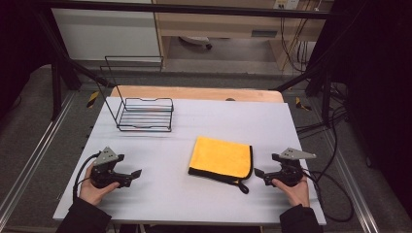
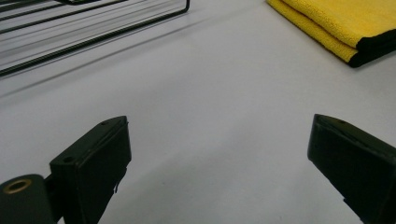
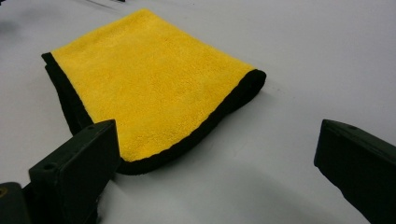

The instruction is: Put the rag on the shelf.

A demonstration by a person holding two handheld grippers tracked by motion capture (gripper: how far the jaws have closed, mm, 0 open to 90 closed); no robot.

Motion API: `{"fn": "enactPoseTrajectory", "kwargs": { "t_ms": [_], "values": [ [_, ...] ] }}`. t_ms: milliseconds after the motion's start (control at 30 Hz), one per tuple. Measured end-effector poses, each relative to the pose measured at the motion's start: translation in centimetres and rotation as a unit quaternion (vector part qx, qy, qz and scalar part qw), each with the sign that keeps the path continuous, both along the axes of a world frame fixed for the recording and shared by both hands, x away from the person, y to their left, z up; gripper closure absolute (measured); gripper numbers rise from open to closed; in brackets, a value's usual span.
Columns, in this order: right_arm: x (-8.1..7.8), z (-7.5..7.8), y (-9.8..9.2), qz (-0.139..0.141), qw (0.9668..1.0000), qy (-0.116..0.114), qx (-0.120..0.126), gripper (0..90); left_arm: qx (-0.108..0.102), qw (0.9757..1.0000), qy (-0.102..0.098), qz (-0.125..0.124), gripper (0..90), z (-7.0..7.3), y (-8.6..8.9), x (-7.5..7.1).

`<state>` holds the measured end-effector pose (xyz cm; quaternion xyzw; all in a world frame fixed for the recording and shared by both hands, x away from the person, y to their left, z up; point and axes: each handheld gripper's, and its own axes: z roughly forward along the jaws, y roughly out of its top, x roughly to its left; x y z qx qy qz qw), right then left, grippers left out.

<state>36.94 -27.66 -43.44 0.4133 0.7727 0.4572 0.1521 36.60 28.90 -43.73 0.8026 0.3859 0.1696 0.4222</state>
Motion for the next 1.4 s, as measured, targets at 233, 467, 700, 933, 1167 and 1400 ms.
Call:
{"fn": "enactPoseTrajectory", "kwargs": {
  "t_ms": [233,467,700,933,1167,1400],
  "values": [
    [-0.1,0.0,0.1,0.001,1.0000,-0.001,-0.002,1.1,0.004,0.9999,0.002,-0.011,5.7,0.0,-0.8,-0.1],
    [-0.3,0.2,1.3,0.014,0.9999,0.000,-0.004,1.9,0.004,0.9998,0.002,-0.021,5.4,0.3,-1.9,-0.2],
    [-0.7,0.4,3.1,0.037,0.9992,-0.001,-0.017,6.1,0.008,0.9998,0.010,-0.017,8.8,0.6,-3.4,-0.1],
    [-1.0,0.6,4.3,0.052,0.9982,-0.010,-0.027,12.1,0.008,0.9996,0.017,-0.019,13.2,1.0,-5.2,0.0],
    [-1.1,0.3,5.9,0.084,0.9954,0.001,-0.047,21.9,0.022,0.9988,0.023,-0.036,26.1,1.5,-8.2,0.1],
    [-1.1,-0.1,7.0,0.105,0.9928,0.011,-0.057,31.2,0.036,0.9968,0.032,-0.064,38.3,1.7,-12.2,0.4]
  ]
}}
